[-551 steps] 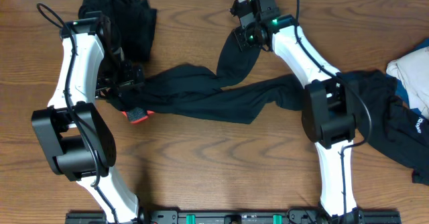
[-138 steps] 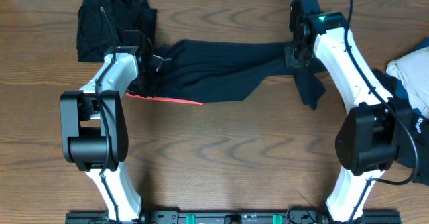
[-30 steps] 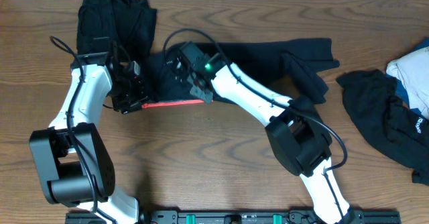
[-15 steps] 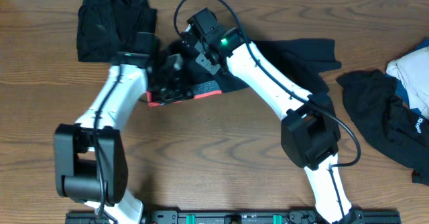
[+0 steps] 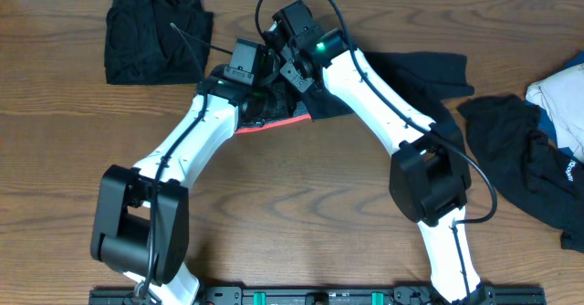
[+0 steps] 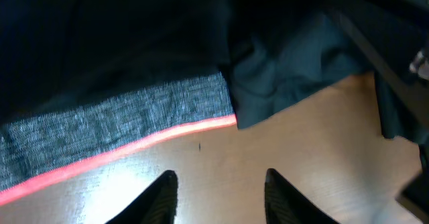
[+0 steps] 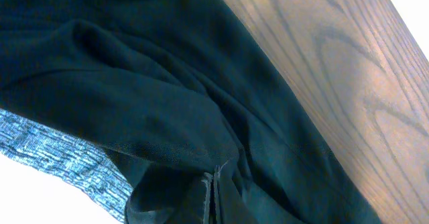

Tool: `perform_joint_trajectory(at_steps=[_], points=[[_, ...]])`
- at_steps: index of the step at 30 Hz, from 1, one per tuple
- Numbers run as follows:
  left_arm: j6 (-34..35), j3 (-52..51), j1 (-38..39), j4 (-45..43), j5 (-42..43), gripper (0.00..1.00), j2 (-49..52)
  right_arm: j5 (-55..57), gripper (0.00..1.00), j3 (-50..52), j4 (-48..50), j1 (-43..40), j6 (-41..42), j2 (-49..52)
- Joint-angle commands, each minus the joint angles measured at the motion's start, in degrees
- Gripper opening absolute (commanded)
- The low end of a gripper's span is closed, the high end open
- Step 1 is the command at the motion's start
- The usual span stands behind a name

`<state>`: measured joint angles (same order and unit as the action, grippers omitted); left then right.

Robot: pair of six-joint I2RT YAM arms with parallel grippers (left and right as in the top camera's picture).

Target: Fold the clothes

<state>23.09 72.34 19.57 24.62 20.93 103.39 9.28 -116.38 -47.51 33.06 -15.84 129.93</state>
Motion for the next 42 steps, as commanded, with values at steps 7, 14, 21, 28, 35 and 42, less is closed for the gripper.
perform_joint_trajectory(at_steps=[7,14,21,28,35,42], points=[[2.4,-0.2,0.6,-7.3,-2.0,0.40,9.8,-3.3,0.01,-0.9,-0.2,0.2,0.8,0.3],[2.5,-0.2,0.7,-13.4,-2.2,0.27,11.3,-3.3,0.01,-0.9,-0.8,0.1,0.8,0.3],[3.2,-0.2,1.7,-18.0,-2.3,0.06,11.9,-3.6,0.01,-0.9,-1.0,0.1,0.8,0.3],[4.5,-0.2,2.3,-20.8,-3.7,0.06,13.5,-3.7,0.01,-0.9,-0.9,0.1,1.0,0.2],[5.3,-0.2,2.3,-22.6,-3.7,0.06,16.7,-3.7,0.01,-1.4,-1.1,0.1,1.1,-0.1],[5.6,-0.2,2.3,-24.7,-3.7,0.06,19.6,-3.7,0.01,-1.8,-1.6,0.1,1.1,-0.4]])
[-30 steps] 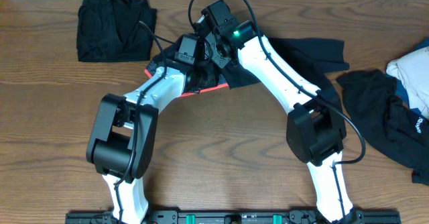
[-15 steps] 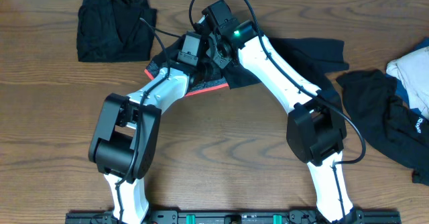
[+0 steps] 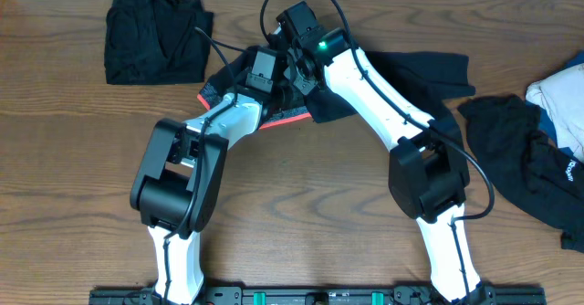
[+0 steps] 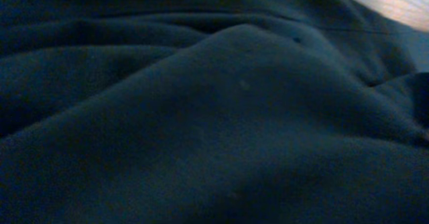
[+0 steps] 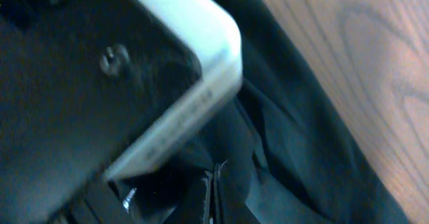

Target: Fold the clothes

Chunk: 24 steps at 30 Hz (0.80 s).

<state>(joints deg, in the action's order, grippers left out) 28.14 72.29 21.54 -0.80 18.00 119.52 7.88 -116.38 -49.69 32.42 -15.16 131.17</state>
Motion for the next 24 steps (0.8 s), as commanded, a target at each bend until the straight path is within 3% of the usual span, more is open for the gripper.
perform_joint_trajectory(at_steps=[1,16,24], points=[[1.2,-0.1,0.3,0.8,-0.6,0.06,3.8,-2.3,0.01,-1.8,0.6,0.7,0.6,-1.7],[3.7,-0.1,-0.9,17.7,0.0,0.06,4.6,-2.1,0.01,-1.8,0.1,0.0,1.8,-1.7],[1.5,-0.1,-8.2,28.2,8.4,0.06,3.6,-1.9,0.01,-1.8,-1.5,-1.6,2.5,-1.8]])
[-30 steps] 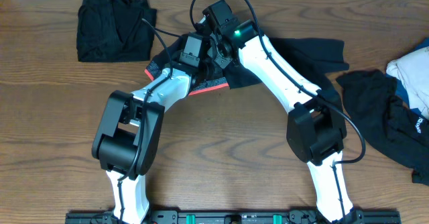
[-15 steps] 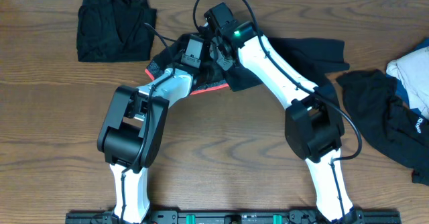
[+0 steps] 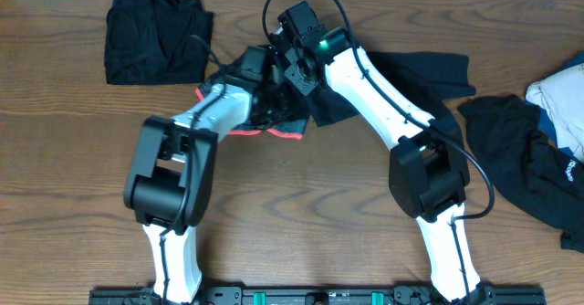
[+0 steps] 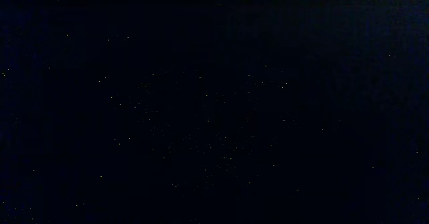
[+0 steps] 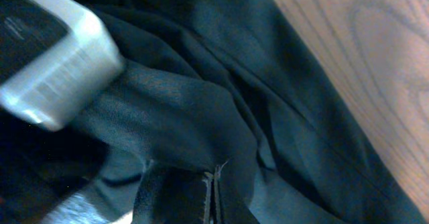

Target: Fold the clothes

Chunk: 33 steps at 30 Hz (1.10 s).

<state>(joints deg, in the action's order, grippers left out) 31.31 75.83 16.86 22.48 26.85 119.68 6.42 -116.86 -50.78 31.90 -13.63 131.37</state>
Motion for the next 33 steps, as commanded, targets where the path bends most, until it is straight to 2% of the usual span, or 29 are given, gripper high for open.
perform_joint_trajectory(at_steps=[1,10,12,17,19,22,25,29,33], points=[[-2.8,-3.6,-5.0,7.0,-0.5,0.06,3.1,-0.5,0.01,-1.3,-0.7,-1.3,1.0,-1.9],[-15.4,-3.6,-18.3,23.8,-0.5,0.06,2.0,-0.4,0.02,-1.3,-3.7,-3.7,1.4,-1.9],[-17.1,-3.6,-20.7,26.0,-0.6,0.06,2.0,-0.4,0.06,-1.3,-4.2,-4.1,1.4,-2.0],[-17.8,-3.6,-26.8,30.1,-5.6,0.06,2.0,-0.2,0.40,-1.3,-5.8,-4.6,1.5,-2.0],[-17.8,-3.6,-28.7,31.1,-7.1,0.06,2.0,1.9,0.60,-1.3,-6.3,-4.6,3.1,-2.1],[-18.0,-3.6,-31.1,31.5,-7.1,0.06,2.0,7.0,0.74,-1.3,-8.2,-4.6,6.5,-3.1],[-18.2,-3.6,-32.9,31.5,-7.5,0.06,2.0,8.9,0.81,-1.3,-12.3,-4.8,9.6,-4.6],[-18.2,-3.6,-34.9,33.0,-12.9,0.06,2.0,7.6,0.88,-1.3,-20.0,-6.9,15.7,-5.9],[-18.2,-3.6,-37.1,34.1,-14.9,0.06,2.0,-1.7,0.90,-0.7,-24.3,-10.6,16.2,-5.7]])
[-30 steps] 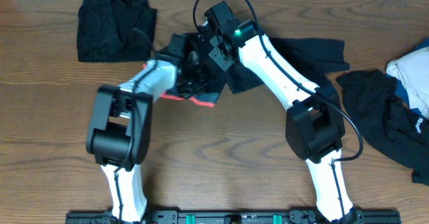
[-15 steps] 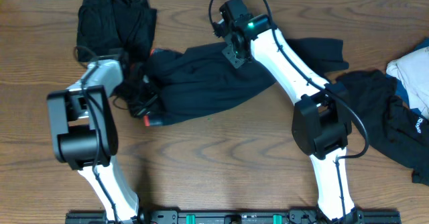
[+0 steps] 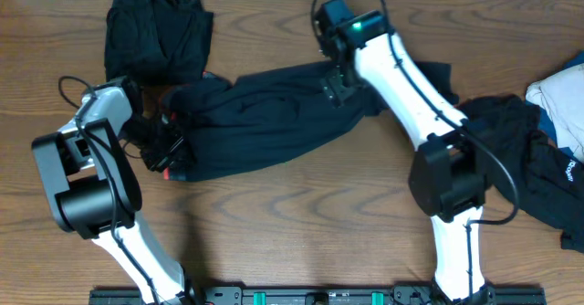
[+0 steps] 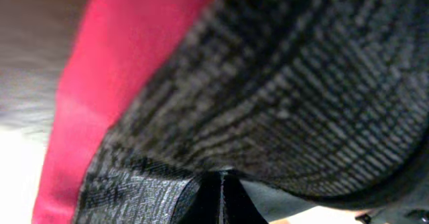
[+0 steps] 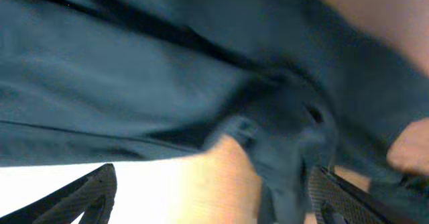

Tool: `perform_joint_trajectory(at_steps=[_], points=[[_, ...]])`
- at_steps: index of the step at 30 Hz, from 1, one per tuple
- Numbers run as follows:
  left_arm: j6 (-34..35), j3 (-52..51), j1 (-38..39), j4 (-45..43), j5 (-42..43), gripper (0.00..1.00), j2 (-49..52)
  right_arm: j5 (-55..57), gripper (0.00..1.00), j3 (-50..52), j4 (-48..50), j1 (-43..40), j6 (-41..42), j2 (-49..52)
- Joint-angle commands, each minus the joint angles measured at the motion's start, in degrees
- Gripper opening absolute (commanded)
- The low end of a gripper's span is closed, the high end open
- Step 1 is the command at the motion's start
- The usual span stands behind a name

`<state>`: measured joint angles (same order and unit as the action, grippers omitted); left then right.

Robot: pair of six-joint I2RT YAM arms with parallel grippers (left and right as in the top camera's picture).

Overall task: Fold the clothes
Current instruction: 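Pull the pant legs right with the right gripper, unfolding them flat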

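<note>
A long dark garment (image 3: 274,122) lies stretched across the table from left to right. Its grey waistband (image 4: 268,83) has a red trim (image 4: 114,70). My left gripper (image 3: 164,148) is shut on that waistband at the garment's left end; in the left wrist view the left gripper (image 4: 221,187) pinches the grey band. My right gripper (image 3: 336,84) hovers open over the garment's upper right part. In the right wrist view the right gripper (image 5: 214,197) has its fingers (image 5: 94,190) spread wide with only cloth below them.
A folded black garment (image 3: 151,31) lies at the back left. A heap of black clothes (image 3: 520,150) and a white and blue cloth (image 3: 561,90) lie at the right edge. Bare wooden table (image 3: 301,223) lies in front.
My left gripper has moved from the middle of the table to the far left with the waistband in it, and the garment now lies stretched out. My right gripper has opened and shifted right.
My left gripper was open beside the red-trimmed waistband while the right held bunched dark cloth at the table's middle. Then the left pressed into the cloth, its view going dark. Now the left holds the waistband at the far left, the garment is spread and the right is open.
</note>
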<state>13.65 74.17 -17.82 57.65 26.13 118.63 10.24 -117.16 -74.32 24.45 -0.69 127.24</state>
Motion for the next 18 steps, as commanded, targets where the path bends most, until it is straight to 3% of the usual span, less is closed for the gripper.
perform_joint_trajectory(at_steps=[1,8,18], points=[[-0.5,-1.9,-3.0,-1.1,-14.2,0.06,3.0,-7.5,0.90,0.0,-1.2,-4.3,3.8,-1.5],[-0.5,-1.7,-8.3,-2.3,-14.6,0.06,3.0,-12.7,0.90,0.7,-6.4,-11.2,12.8,-1.6],[-1.2,-0.8,-15.1,-2.1,-21.1,0.06,3.0,-15.3,0.92,1.0,-12.8,-14.5,17.4,-1.6]])
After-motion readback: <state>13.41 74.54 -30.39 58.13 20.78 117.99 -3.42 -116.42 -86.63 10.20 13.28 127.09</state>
